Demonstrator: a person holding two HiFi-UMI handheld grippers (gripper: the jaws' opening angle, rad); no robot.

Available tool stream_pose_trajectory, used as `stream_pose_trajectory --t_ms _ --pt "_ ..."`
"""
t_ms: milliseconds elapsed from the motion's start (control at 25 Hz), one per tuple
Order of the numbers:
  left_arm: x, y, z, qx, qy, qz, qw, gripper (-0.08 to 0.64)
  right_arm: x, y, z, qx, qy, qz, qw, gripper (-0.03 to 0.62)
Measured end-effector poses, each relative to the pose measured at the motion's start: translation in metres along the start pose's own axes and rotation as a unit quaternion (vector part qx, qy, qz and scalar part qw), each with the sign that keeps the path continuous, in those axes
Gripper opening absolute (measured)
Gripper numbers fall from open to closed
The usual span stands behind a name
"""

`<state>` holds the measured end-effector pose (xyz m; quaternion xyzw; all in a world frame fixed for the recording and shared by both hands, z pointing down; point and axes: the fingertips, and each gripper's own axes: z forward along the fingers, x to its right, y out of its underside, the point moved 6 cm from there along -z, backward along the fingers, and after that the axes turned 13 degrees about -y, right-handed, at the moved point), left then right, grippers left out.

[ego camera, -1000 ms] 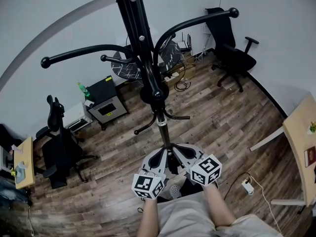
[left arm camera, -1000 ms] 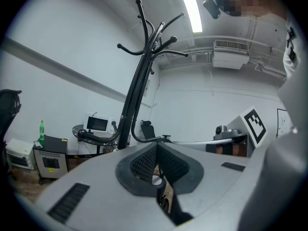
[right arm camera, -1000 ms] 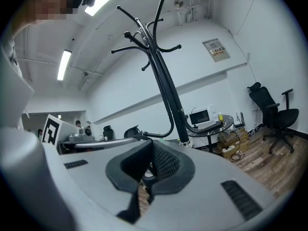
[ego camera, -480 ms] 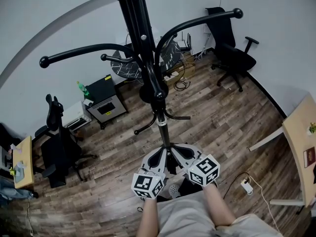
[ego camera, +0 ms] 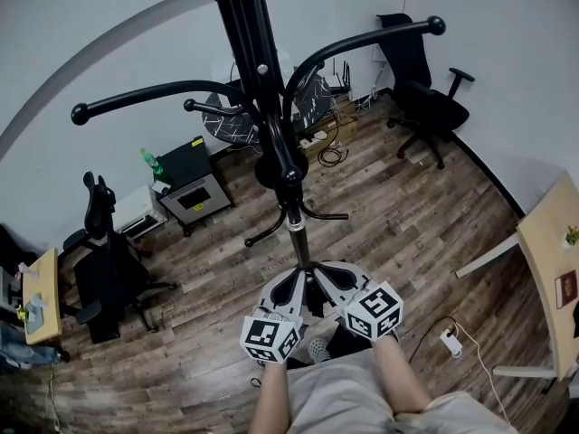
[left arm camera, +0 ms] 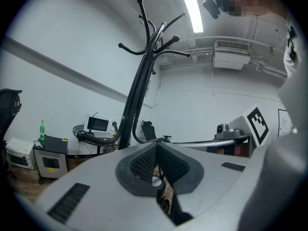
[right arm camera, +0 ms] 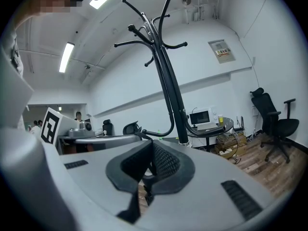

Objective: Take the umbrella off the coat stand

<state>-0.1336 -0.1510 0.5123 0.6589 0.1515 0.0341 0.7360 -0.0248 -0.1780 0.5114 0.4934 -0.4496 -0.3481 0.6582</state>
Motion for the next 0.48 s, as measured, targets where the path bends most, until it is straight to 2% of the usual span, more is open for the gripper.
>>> stream_pose_trajectory --t_ms 480 --pt "0.0045 0.0013 0.0013 0.000 0.000 0.001 1.0000 0.020 0.0022 0.0002 -0.0040 0.003 0.000 0.010 1.000 0.017"
